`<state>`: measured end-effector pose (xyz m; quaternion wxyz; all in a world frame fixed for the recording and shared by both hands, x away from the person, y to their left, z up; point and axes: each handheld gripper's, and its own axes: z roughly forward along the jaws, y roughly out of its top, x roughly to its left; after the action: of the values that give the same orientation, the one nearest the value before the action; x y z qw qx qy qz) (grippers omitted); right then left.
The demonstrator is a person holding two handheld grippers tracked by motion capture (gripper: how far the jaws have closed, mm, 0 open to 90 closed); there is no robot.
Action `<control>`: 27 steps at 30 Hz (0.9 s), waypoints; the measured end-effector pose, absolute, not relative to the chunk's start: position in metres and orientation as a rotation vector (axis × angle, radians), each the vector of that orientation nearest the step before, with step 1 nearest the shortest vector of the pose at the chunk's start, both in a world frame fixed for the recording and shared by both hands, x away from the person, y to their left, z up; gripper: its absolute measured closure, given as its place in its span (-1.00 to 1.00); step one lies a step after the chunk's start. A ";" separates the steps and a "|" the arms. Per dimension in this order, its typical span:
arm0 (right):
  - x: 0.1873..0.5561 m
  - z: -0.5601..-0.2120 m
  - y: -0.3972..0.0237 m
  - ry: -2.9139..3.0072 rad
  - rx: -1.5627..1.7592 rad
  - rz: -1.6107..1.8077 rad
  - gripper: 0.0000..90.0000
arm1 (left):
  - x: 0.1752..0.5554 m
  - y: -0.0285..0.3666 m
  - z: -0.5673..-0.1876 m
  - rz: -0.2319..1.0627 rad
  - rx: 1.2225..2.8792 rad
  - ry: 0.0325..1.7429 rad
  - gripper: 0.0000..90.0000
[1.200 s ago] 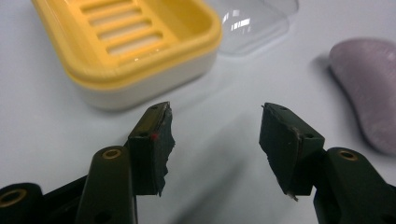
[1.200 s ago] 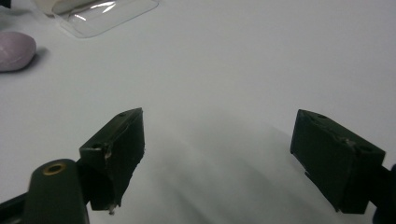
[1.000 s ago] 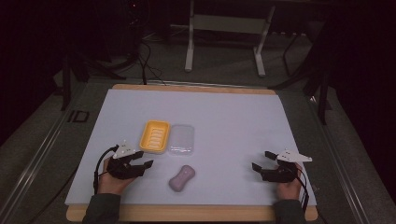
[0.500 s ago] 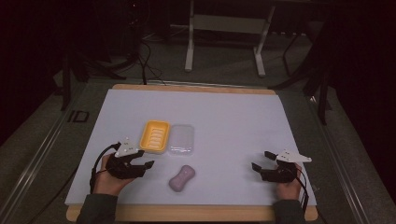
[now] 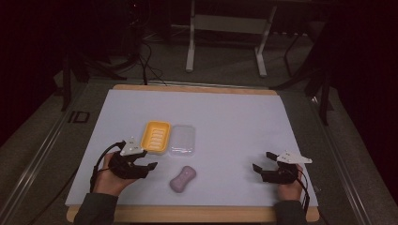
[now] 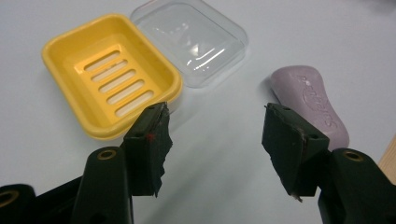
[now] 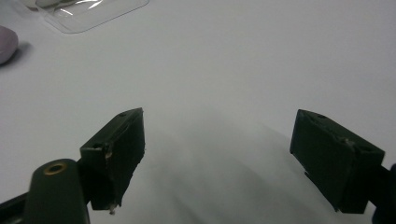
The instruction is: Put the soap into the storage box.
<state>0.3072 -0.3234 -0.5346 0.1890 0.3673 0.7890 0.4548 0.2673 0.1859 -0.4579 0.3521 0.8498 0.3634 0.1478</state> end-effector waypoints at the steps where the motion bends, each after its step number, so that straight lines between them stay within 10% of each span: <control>1: 0.307 -0.535 -0.324 2.218 1.033 1.280 -0.61 | 0.268 0.184 -0.458 0.376 2.205 0.935 -0.07; 27: 0.306 -0.534 -0.323 2.215 1.017 1.273 -0.61 | 0.280 0.143 -0.447 0.310 2.309 0.804 -0.11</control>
<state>0.3058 -0.3228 -0.5344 0.1948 0.3627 0.7901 0.4542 0.2804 0.1435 -0.4466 0.3322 0.8837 0.3076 0.1185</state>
